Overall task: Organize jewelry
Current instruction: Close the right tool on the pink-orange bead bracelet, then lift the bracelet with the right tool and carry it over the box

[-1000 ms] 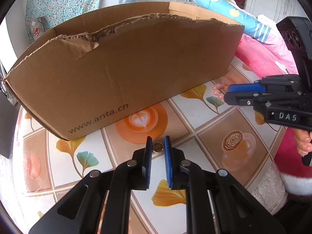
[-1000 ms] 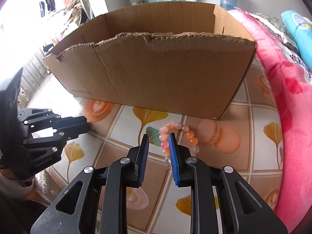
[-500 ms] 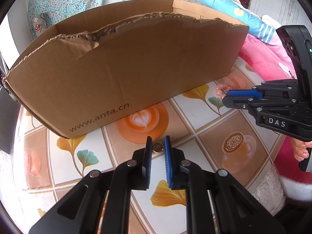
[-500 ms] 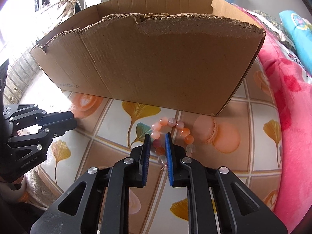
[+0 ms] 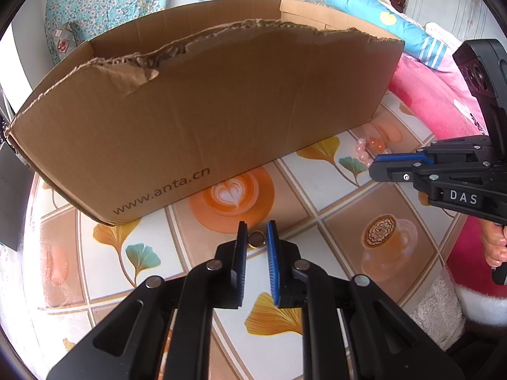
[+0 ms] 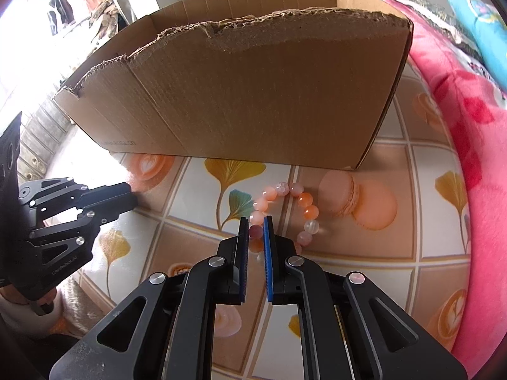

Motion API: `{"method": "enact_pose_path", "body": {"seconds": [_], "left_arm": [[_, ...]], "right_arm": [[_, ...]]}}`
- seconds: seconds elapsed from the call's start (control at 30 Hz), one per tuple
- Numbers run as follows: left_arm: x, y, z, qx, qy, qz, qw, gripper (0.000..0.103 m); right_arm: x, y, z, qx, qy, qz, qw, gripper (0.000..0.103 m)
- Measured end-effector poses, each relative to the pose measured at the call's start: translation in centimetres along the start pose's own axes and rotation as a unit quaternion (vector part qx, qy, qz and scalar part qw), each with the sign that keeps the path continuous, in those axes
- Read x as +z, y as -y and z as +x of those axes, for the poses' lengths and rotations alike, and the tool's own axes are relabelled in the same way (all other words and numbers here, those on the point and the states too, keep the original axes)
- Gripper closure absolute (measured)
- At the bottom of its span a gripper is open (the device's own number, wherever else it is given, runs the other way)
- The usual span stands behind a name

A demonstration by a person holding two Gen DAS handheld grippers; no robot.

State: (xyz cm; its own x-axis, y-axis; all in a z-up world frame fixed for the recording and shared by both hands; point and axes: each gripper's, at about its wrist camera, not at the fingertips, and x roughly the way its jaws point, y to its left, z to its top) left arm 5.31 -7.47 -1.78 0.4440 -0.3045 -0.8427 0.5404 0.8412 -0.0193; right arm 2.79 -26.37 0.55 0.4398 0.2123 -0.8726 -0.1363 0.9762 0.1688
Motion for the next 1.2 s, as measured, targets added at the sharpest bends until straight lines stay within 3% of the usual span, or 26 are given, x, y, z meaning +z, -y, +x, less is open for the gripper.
{"method": "enact_pose_path", "body": {"seconds": [0.53, 0.93, 1.2], "left_arm": [[0.1, 0.0, 0.0, 0.001, 0.000, 0.001, 1.0000, 0.091], [0.1, 0.0, 0.0, 0.002, 0.000, 0.001, 1.0000, 0.091], [0.1, 0.1, 0.0, 0.003, 0.000, 0.001, 1.0000, 0.091]], "right_arm": [[0.3, -1.9, 0.1, 0.005, -0.004, -0.006, 1.000, 0.092], [-0.2, -4.9, 1.3, -0.054, 0.007, -0.051, 0.997, 0.096], [-0.1, -1.4, 0.2, 0.025, 0.022, 0.053, 0.998, 0.096]]}}
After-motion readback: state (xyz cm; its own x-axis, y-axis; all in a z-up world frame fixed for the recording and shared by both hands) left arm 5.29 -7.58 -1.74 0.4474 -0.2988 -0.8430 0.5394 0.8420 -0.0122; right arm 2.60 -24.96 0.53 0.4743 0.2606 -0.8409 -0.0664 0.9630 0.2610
